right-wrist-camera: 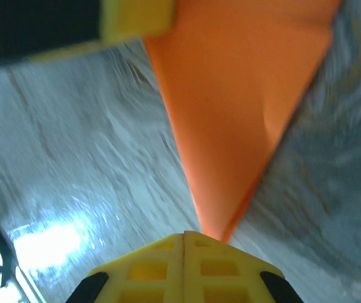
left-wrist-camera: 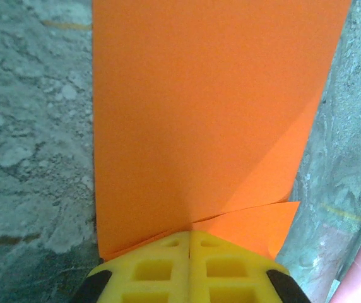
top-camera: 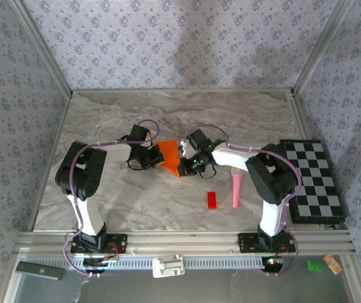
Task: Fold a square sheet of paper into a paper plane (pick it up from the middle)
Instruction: Third fold the triangle at the center of the table.
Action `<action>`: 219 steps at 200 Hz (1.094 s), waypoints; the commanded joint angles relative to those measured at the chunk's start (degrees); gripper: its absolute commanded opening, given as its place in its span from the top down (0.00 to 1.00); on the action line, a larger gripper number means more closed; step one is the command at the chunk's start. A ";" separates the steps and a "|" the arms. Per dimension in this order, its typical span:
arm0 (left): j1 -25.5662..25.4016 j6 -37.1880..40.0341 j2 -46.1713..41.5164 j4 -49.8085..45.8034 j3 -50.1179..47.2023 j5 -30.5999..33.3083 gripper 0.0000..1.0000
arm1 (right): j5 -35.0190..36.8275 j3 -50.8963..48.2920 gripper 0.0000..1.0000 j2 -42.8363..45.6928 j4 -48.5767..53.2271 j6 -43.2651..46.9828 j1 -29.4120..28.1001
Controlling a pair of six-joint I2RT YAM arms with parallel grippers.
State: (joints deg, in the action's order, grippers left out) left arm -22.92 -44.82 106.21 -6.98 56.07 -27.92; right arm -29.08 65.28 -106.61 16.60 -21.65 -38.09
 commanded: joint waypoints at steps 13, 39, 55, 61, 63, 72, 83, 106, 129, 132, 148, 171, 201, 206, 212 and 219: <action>0.42 0.52 3.90 -4.47 -2.72 5.71 1.00 | 5.08 7.30 1.00 -5.58 2.08 -1.73 -1.67; 0.43 0.63 3.78 -4.77 -2.57 5.60 1.00 | 5.94 8.96 1.00 -8.01 3.50 -1.30 -1.99; 0.42 0.61 3.75 -4.77 -2.46 5.59 1.00 | 6.07 8.39 1.00 -8.30 4.19 -0.94 -1.91; 0.42 0.61 3.74 -4.79 -2.47 5.60 1.00 | 6.05 7.79 1.00 -8.19 4.28 -0.85 -1.88; 0.42 0.61 3.74 -4.75 -2.51 5.60 1.00 | 6.05 7.62 1.00 -8.18 4.31 -0.81 -1.90; 0.42 0.61 3.83 -4.78 -2.63 5.76 1.00 | 5.63 6.53 1.00 -7.96 4.44 -0.40 -1.86; 0.50 0.61 3.90 -4.85 -2.56 5.84 1.00 | 5.21 4.77 1.00 -7.49 4.58 0.06 -1.88; 0.59 0.68 4.09 -4.88 -2.57 5.95 1.00 | 4.48 -0.66 1.00 -5.64 5.23 1.40 -1.80; 0.68 0.91 3.87 -5.12 -2.35 5.85 1.00 | 3.71 -5.67 1.00 -1.92 4.84 2.52 -1.60; 0.68 0.99 3.83 -5.15 -2.29 5.82 1.00 | 3.75 -6.12 1.00 -1.33 4.81 2.64 -1.42; 0.68 1.17 3.40 -5.40 -1.95 5.73 1.00 | 3.79 -7.48 1.00 1.82 4.22 2.71 -0.58; 0.64 1.49 2.32 -5.64 -0.88 4.56 1.00 | 4.43 -6.72 1.00 6.23 1.59 1.64 0.22; 0.42 0.43 -1.19 -5.60 2.23 1.41 0.97 | 9.14 -3.78 0.97 7.86 -1.12 -0.46 0.15; 0.45 0.07 -1.91 -5.50 2.81 0.86 0.97 | 9.67 -3.25 0.97 7.55 -1.42 -0.81 0.07; 0.46 -0.51 -2.86 -5.32 3.47 0.32 0.95 | 10.19 -2.67 0.96 6.92 -1.84 -1.21 -0.04; 0.42 -1.17 -3.96 -5.11 4.20 0.07 0.91 | 10.70 -1.41 0.96 5.82 -1.77 -1.67 -0.30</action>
State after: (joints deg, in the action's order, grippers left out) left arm -22.87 -44.80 106.10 -9.13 57.43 -28.42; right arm -22.15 60.05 -99.94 16.08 -21.17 -38.00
